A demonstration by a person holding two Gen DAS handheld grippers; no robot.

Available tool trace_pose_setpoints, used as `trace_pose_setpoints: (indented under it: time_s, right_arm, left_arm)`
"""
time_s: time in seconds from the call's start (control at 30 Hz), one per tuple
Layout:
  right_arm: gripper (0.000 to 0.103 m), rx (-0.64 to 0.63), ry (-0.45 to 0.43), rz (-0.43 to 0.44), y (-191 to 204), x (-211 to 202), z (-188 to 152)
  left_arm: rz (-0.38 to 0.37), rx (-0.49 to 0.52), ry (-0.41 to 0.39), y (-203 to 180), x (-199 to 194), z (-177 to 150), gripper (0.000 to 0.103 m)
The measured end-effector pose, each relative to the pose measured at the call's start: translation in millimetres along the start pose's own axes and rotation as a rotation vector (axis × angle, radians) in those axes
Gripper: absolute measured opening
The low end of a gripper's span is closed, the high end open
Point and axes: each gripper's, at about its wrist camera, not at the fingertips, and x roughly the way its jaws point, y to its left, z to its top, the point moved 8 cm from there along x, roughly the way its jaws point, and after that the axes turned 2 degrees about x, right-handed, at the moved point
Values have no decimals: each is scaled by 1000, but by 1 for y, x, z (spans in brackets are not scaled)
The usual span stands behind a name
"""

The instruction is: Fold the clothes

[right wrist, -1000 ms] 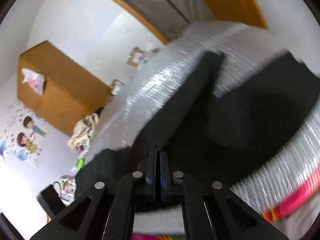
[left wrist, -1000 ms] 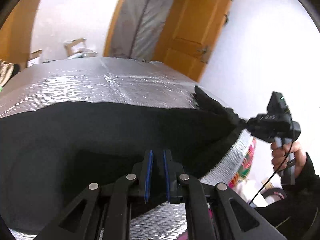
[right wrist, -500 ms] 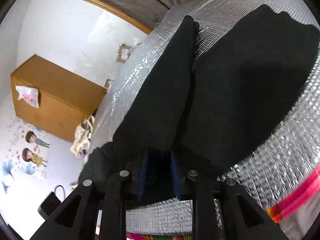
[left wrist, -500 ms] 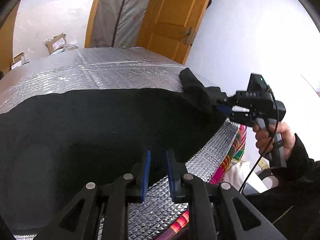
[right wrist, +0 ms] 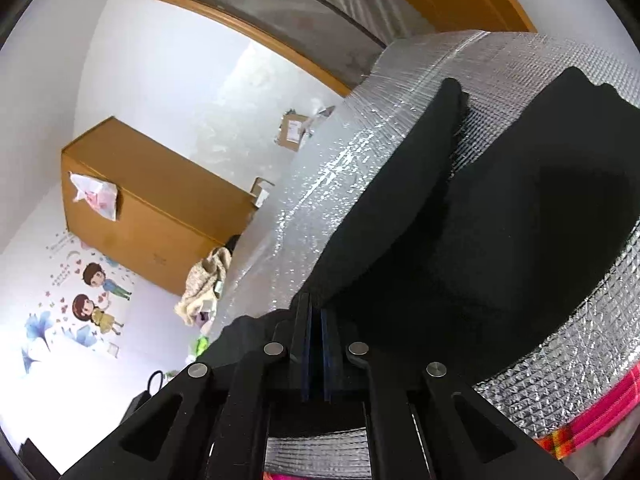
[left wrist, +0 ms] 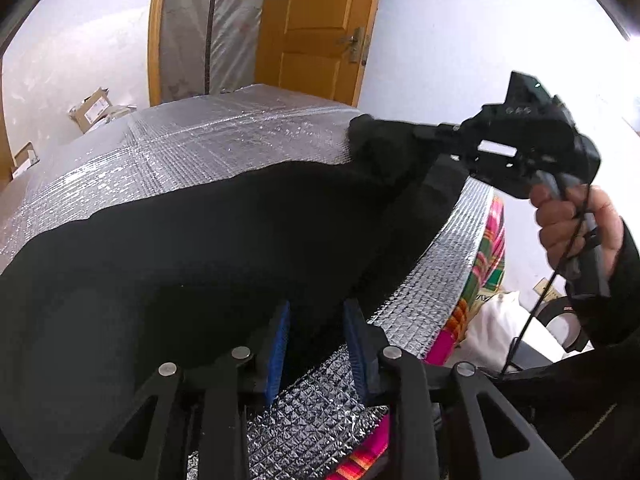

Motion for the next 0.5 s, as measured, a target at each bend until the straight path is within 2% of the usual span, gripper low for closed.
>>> trace_pose_setpoints:
  time_s: [0.07,0.2,0.3,0.37,0.43,0.5]
  right_arm:
    - [4,-4,0,2,2,-1,-2]
    - [4,-4,6,-50,-14,-13,-14]
    - [4,23,61,-127,-44,-17,-34]
    - [3,52,83,-125,-52,-18,-39]
    - [6,79,99,-115,-58,-19,-43]
    - [16,50,70,-139,-57,-26,-33]
  left_arm:
    - [-12,-18,-11,2,-3,2,2]
    - [-60,3,-40,-4,-17,5,3]
    - [-107,1,8,-4,-12,-5,3]
    - [-130,-10,39,-3,-7,-12,3]
    - [-154,-23,23,-2,-11,-10,4]
    - [-177,-32,-16,-2,-20,-3,4]
